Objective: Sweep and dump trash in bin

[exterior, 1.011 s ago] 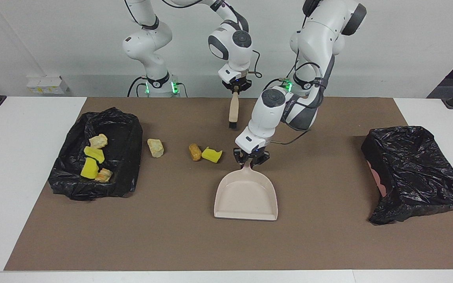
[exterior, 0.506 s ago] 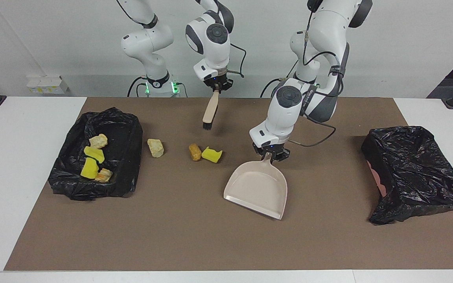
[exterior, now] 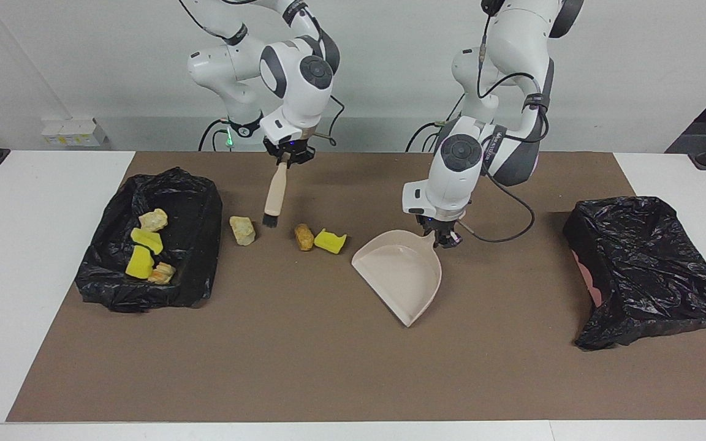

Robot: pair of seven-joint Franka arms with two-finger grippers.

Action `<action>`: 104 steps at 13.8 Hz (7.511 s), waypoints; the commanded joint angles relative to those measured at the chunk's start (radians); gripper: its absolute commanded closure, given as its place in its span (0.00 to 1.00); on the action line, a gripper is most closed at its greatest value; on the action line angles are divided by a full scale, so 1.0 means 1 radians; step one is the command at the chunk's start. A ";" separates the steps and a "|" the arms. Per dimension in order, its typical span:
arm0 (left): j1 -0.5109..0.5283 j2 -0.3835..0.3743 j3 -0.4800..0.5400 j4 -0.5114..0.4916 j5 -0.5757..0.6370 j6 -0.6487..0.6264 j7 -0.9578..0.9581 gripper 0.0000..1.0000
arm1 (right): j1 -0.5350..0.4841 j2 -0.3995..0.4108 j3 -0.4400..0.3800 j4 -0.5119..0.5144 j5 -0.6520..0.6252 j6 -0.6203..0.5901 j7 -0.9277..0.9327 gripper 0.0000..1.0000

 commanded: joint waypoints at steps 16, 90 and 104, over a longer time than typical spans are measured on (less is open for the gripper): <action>-0.025 -0.200 -0.008 -0.329 0.017 0.141 0.314 1.00 | -0.027 0.201 0.020 0.042 0.110 0.191 -0.312 1.00; -0.003 -0.408 0.376 -0.349 0.022 0.054 0.806 1.00 | 0.013 0.267 0.092 0.331 0.357 0.053 -0.252 1.00; 0.063 -0.157 0.911 0.156 0.109 0.046 1.263 1.00 | 0.396 0.427 0.090 0.283 0.356 0.254 0.165 0.88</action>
